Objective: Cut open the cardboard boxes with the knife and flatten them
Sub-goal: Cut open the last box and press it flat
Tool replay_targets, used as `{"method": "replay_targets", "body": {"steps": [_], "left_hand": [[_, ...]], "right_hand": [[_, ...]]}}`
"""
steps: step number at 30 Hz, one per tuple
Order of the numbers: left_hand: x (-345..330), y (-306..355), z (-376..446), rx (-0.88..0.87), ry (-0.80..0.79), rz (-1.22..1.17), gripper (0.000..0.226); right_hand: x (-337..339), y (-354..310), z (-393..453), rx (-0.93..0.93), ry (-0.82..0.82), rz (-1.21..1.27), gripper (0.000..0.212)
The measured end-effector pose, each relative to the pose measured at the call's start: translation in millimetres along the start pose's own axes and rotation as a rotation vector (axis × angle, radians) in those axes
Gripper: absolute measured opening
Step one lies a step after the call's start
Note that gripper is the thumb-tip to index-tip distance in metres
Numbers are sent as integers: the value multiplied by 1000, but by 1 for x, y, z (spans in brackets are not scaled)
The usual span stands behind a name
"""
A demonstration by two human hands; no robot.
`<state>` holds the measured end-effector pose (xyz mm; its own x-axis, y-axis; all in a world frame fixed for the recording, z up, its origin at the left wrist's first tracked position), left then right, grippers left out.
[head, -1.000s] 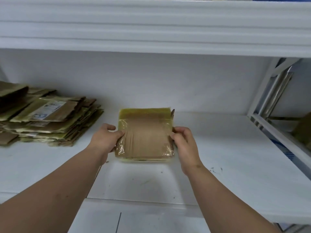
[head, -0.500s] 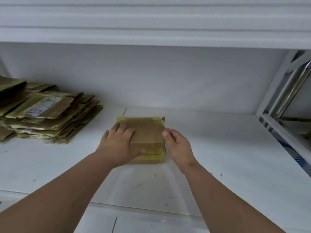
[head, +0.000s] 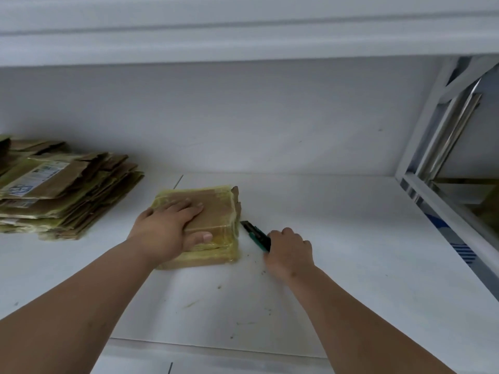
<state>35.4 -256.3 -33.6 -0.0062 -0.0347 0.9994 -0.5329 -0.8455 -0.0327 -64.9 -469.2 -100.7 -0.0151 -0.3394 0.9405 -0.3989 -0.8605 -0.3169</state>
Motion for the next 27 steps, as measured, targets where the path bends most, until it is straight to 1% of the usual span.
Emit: {"method": "replay_targets", "body": {"steps": [3, 5, 9, 12, 14, 16, 22, 27], "left_hand": [[1, -5, 3, 5, 6, -24, 123], [4, -6, 6, 5, 28, -36, 125], [12, -6, 12, -11, 58, -21, 121], [17, -8, 21, -24, 59, -8, 107], [18, -10, 30, -53, 44, -46, 106], [18, -14, 37, -72, 27, -66, 109], [24, -18, 43, -82, 11, -64, 107], [29, -20, 42, -56, 40, -106, 105]], "right_hand": [[-3, 4, 0, -42, -78, 155, 36], [3, 6, -1, -39, -58, 268, 31], [14, 12, -7, -26, 18, 485, 23], [23, 1, -14, 74, 63, 628, 20], [26, -14, -19, 175, 85, 627, 20], [25, -22, -21, 226, 98, 617, 24], [27, -30, -21, 250, 128, 628, 18], [38, -35, -15, 217, 185, 607, 13]]}}
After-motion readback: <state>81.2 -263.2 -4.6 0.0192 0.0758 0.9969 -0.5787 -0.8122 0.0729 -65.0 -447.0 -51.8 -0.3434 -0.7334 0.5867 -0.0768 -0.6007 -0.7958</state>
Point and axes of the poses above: each hand's wrist, its own z-axis towards the middle knuckle, its own x-axis out of the back of the hand, y = z × x, the point moved 10 cm from there along z, towards the middle knuckle, and after that the axes turned 3 degrees about z, right-handed, at the moved point
